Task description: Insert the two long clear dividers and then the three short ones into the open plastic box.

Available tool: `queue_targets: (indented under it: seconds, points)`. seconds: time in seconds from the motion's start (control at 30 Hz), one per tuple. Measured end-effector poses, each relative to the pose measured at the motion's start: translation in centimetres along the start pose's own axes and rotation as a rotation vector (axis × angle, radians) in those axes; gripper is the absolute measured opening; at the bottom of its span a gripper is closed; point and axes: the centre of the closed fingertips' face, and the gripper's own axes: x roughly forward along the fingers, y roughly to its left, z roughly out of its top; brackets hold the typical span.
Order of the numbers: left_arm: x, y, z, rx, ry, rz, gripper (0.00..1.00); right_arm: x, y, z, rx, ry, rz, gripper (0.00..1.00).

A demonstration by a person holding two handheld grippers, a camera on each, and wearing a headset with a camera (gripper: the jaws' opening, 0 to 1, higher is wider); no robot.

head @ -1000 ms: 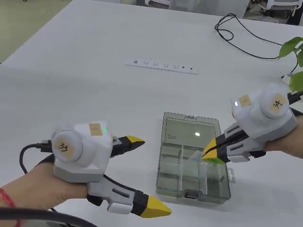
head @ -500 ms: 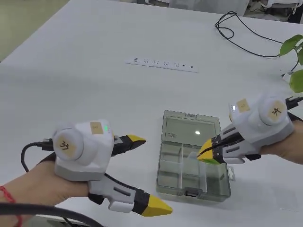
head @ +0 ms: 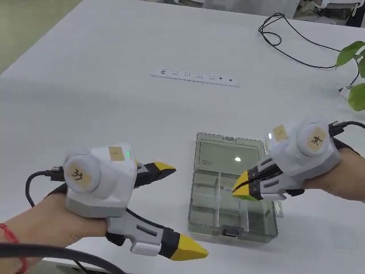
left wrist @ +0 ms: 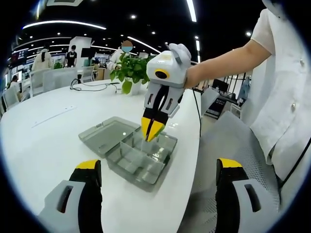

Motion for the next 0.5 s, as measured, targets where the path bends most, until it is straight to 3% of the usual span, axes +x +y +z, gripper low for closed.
queue_targets:
  seconds: [0.5]
  points:
    - [-0.1, 0.0, -0.1, -0.006, 0.0, 0.001, 1.0, 2.1, 0.1, -1.5, -0.018, 0.091, 0.006, 0.03]
